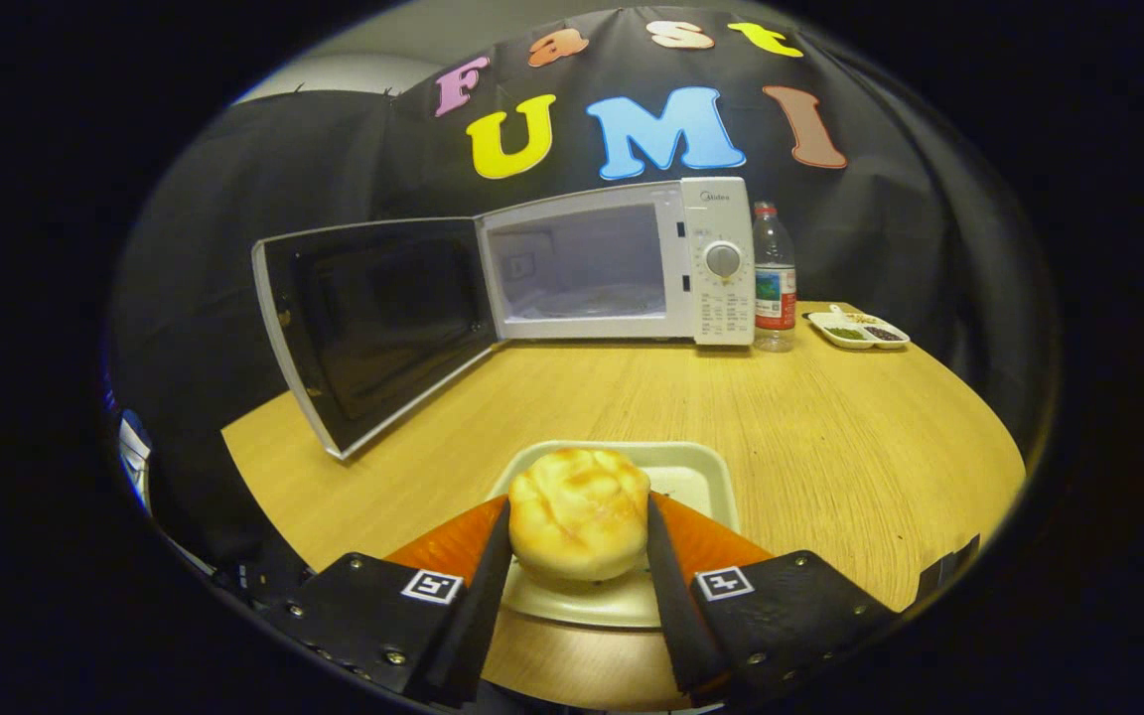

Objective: Open the microwave, put the food inside, and close the microwave door.

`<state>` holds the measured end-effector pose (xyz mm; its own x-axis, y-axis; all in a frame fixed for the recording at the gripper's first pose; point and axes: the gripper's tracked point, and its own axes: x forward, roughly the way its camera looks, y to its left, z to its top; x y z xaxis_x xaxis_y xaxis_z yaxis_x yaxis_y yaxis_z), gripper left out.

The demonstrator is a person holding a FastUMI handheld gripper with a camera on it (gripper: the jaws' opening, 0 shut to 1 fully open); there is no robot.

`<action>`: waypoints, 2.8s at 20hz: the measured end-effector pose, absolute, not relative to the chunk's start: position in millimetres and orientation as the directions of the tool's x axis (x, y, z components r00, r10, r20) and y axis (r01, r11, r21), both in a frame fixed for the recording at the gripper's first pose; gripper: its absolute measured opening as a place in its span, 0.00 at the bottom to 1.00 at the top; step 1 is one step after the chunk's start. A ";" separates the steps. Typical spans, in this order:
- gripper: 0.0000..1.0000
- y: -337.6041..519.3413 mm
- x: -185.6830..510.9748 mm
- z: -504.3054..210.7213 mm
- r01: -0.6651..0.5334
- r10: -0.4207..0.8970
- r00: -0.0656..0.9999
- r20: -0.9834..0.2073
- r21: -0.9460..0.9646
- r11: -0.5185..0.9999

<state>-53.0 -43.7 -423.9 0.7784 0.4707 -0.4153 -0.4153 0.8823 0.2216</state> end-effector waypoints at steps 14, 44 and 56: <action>0.70 29.1 61.0 -334.9 -0.372 0.519 0.811 -0.270 0.447 0.813; 0.70 100.1 321.6 -402.0 -0.039 0.282 0.907 -0.312 0.607 0.794; 0.89 88.2 333.5 -419.9 0.002 0.194 0.917 -0.349 0.490 0.872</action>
<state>333.5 88.2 -419.9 0.9166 0.1941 -0.3494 0.0024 0.8716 0.4903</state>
